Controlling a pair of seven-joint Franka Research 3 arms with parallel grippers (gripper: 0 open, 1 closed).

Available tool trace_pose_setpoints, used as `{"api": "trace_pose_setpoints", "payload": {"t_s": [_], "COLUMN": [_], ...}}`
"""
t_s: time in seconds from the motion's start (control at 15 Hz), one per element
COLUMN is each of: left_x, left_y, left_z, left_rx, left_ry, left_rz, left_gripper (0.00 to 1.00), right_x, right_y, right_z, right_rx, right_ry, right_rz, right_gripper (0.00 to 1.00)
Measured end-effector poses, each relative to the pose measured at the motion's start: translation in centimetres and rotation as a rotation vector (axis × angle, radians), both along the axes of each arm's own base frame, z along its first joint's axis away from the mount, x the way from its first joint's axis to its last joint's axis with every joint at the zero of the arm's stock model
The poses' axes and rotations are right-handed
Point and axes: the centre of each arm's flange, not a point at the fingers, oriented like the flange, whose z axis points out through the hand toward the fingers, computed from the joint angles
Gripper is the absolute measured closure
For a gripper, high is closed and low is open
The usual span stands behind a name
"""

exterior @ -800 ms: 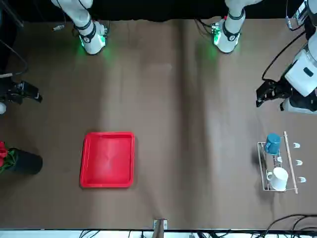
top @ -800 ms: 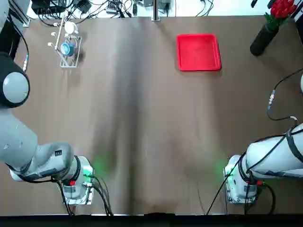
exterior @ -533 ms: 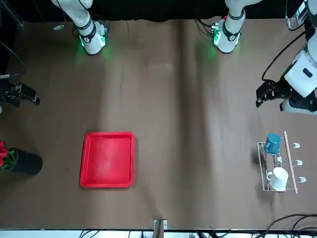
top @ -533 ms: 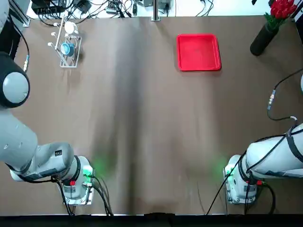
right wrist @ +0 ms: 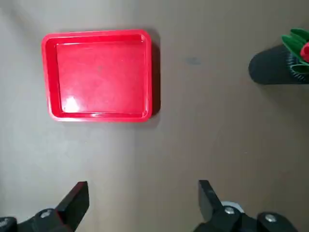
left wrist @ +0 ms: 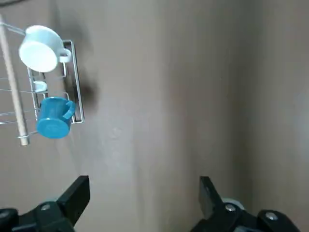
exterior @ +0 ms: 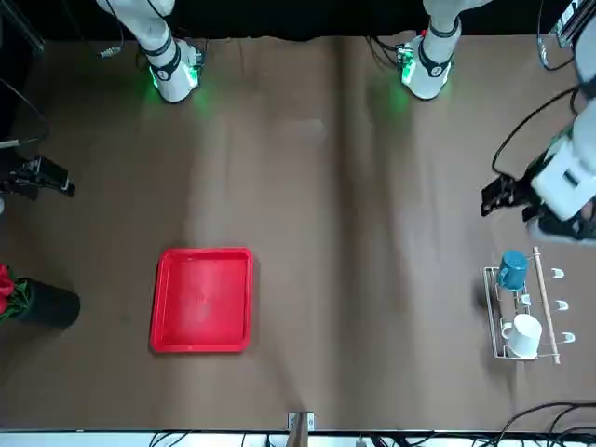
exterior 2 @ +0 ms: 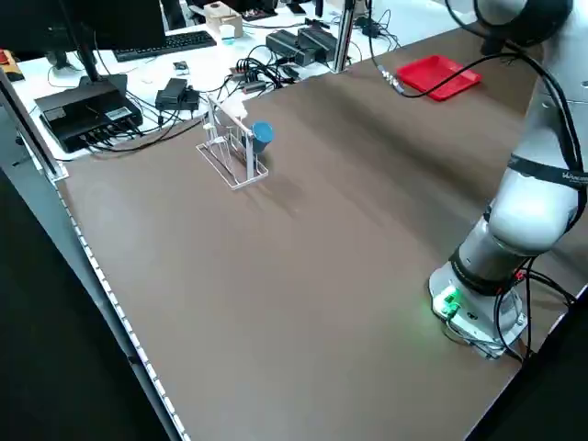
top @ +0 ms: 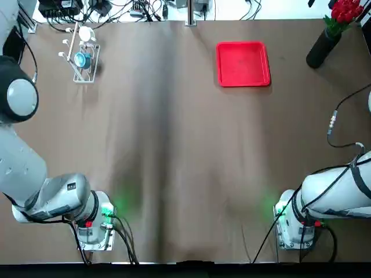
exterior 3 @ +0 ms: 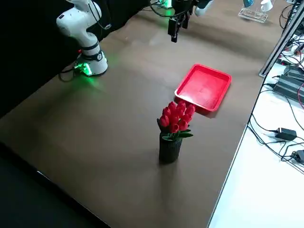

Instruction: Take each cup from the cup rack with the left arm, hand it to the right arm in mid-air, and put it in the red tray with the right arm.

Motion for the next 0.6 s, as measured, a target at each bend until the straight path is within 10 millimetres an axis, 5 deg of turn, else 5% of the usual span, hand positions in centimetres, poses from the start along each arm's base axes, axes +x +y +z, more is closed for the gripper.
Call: {"api": "trace_pose_setpoints", "payload": {"t_s": [0.27, 0.6], "left_x": [3.1, 3.3], "left_y": [1.0, 1.5], "left_z": [-7.7, -15.0], "left_rx": [0.064, 0.21], "left_ry": [0.004, -0.015], "left_rz": [-0.104, -0.321], "left_gripper": [0.0, 0.0], "right_x": [-0.1, 0.2], "right_y": [1.8, 4.7], "right_z": [-0.6, -2.5], "right_rx": [0.002, 0.003], "right_ry": [0.023, 0.073], "right_rz": [0.032, 0.08], "right_gripper": [0.0, 0.0]}}
